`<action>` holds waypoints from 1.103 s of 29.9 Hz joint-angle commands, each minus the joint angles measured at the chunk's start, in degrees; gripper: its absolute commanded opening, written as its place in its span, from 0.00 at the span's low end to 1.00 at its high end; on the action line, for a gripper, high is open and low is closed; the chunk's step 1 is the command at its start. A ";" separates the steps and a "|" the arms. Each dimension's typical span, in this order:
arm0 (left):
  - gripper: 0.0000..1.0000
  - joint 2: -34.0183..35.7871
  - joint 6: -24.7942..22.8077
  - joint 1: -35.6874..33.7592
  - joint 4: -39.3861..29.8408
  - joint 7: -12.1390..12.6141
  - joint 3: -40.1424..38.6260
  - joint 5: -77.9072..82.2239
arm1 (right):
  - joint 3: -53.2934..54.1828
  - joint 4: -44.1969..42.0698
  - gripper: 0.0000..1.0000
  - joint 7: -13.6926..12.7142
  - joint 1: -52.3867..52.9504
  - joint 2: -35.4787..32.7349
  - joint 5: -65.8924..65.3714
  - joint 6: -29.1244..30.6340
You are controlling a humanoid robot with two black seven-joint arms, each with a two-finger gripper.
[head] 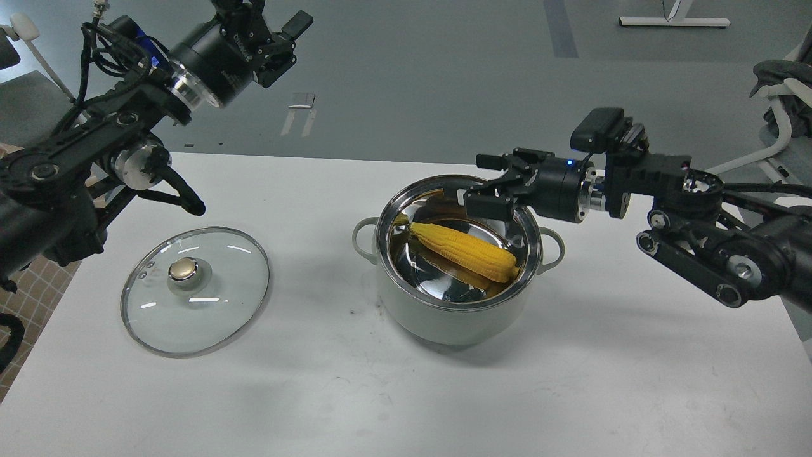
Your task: Open pot and put corn in
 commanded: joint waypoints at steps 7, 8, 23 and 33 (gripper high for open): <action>0.98 -1.22 0.14 0.26 0.57 0.00 -2.00 -1.17 | 25.09 -16.85 1.00 -0.05 1.41 7.58 3.59 -2.99; 0.98 -1.74 -0.03 0.61 1.35 0.00 -3.48 -1.43 | 29.12 -19.65 1.00 -0.13 1.41 10.12 5.60 -3.43; 0.98 -15.36 -10.67 2.63 19.10 5.06 -5.60 -3.45 | 34.43 -27.94 1.00 -2.07 -3.32 11.81 50.86 5.42; 0.98 -18.18 -11.51 5.45 19.37 3.66 -6.75 -4.07 | 35.31 -26.54 1.00 0.00 -9.83 13.92 57.30 9.66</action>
